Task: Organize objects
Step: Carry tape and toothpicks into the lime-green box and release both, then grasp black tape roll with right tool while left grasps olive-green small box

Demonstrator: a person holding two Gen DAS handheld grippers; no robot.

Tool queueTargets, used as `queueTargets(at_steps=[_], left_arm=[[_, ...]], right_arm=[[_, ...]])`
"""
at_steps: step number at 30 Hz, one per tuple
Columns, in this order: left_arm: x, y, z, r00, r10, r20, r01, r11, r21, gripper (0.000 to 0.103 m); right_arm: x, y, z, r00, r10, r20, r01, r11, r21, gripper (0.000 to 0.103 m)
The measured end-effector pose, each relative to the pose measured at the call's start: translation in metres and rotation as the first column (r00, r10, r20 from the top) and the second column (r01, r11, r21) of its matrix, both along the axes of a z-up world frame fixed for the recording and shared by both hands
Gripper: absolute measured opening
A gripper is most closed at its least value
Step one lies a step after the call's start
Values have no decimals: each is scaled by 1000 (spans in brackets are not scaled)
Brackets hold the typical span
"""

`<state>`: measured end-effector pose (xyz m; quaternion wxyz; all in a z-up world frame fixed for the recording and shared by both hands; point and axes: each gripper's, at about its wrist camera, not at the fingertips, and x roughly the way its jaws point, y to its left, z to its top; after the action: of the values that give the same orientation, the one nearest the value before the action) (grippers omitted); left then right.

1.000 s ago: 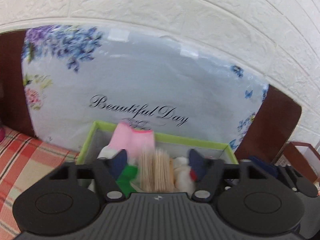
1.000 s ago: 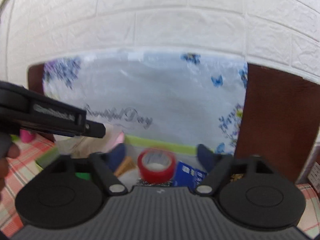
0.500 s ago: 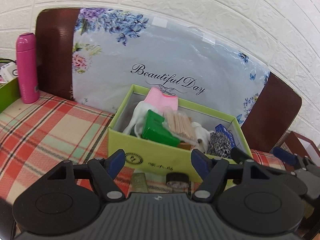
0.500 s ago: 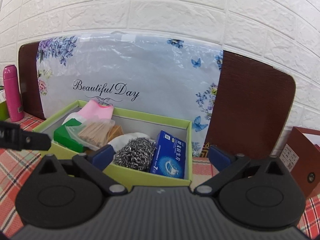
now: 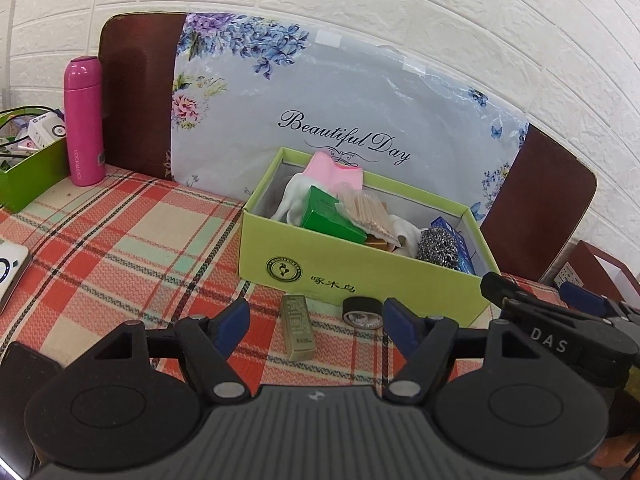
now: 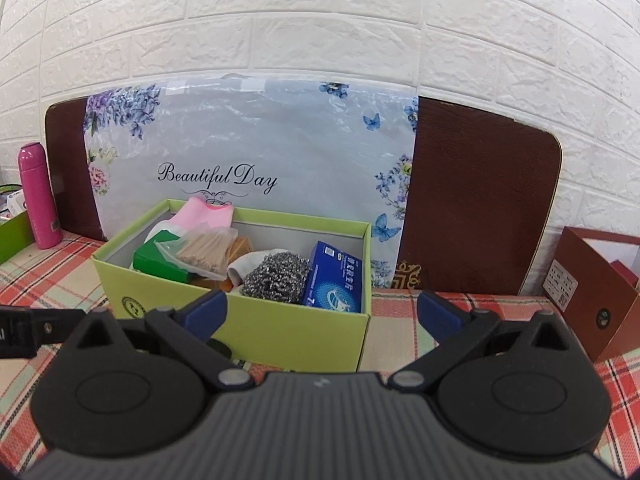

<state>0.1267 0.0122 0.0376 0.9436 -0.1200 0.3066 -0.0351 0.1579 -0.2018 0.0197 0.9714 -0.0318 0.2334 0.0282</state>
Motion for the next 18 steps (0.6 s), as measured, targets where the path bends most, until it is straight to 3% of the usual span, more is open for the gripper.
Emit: queueTargets(at_steps=[5,9,12,18], left_arm=[[-12,11,-23,1000,9,-24,-10,1000,-14,77],[-9,15,-48,999,-4,-54,5,1000,19,77],[5,16,-63,996,15,-91,-14,1000,11,77],[41,-2,-74,996,6,-94,-6,1000,3,77]], right_arm=[[-27,-8,-19,997,71,-5,-70,993,99,103],[-52,-9,-48,991,130,-14,-126,981,149,103],[-60,-6,-65,988,149,-51,-139,977,159,103],[-59,-8,-76,989,116,-88,-101,981,163,103]])
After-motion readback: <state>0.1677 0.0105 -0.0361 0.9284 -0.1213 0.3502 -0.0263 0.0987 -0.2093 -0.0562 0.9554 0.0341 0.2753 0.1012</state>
